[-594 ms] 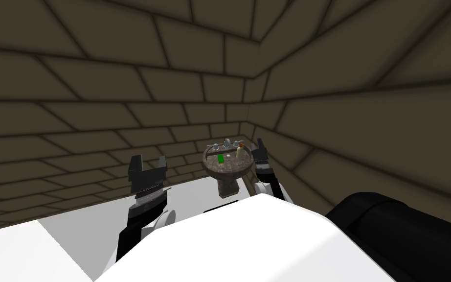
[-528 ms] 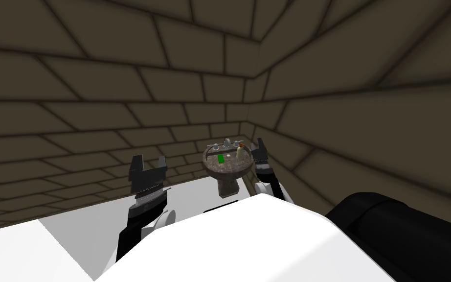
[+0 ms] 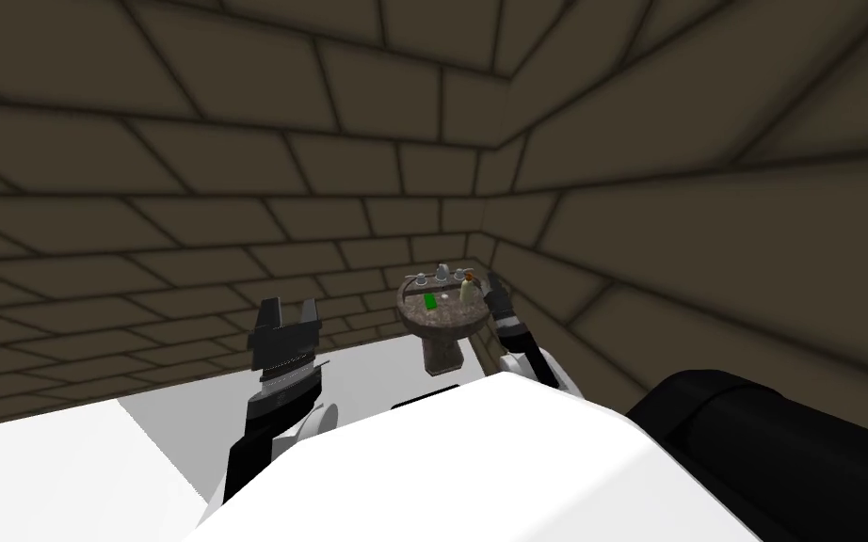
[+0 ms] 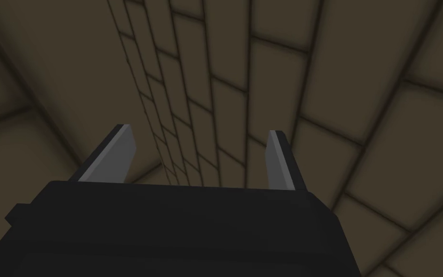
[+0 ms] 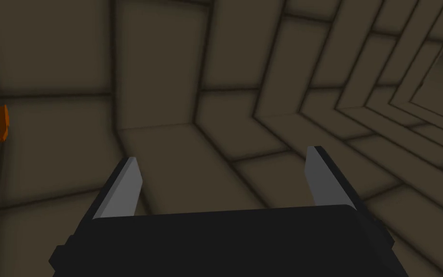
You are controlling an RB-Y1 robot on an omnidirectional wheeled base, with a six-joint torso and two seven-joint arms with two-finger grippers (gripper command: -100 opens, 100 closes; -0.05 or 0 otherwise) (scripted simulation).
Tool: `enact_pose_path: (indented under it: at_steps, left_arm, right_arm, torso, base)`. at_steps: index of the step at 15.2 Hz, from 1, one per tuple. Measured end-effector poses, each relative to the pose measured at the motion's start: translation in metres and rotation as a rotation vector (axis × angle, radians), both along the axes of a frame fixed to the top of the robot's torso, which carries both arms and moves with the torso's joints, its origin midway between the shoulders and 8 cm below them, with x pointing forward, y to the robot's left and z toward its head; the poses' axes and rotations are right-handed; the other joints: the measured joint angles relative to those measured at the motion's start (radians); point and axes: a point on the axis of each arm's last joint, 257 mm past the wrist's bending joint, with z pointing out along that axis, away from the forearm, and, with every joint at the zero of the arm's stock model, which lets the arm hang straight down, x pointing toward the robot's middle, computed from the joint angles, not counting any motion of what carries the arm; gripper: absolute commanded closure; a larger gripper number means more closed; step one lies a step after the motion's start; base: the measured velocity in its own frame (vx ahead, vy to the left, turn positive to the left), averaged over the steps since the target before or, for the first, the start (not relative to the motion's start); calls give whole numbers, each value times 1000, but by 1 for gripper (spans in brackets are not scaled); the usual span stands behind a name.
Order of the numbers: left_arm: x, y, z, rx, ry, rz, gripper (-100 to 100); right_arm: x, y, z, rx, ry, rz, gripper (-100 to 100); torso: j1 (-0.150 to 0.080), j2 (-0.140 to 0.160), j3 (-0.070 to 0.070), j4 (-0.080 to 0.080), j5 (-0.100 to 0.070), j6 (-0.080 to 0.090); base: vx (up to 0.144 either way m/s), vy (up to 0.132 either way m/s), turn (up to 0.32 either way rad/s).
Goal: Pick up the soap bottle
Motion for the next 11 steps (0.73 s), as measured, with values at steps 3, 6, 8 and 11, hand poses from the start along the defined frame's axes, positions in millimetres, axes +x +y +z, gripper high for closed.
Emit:
enact_pose_path:
  at_steps: [3, 6, 8, 11]
  left_arm:
    - [0, 0, 0, 0, 0, 0, 0]
    - [0, 0, 0, 0, 0, 0, 0]
    - [0, 0, 0, 0, 0, 0, 0]
    - [0, 0, 0, 0, 0, 0, 0]
  right_arm:
    - [5, -6, -25, -48, 83, -1, -100]
    - [9, -15, -46, -94, 158, -6, -100]
    - [10, -24, -61, -127, 211, -12, -100]
    - [11, -38, -87, -184, 301, -25, -100]
  torso:
    - [0, -1, 0, 0, 0, 0]
    - [-1, -1, -1, 0, 0, 0]
    - [-1, -1, -1, 0, 0, 0]
    - [0, -2, -1, 0, 0, 0]
  base:
    - [-40, 59, 58]
    - [-29, 54, 90]
    - [-39, 65, 96]
    - [-23, 69, 75]
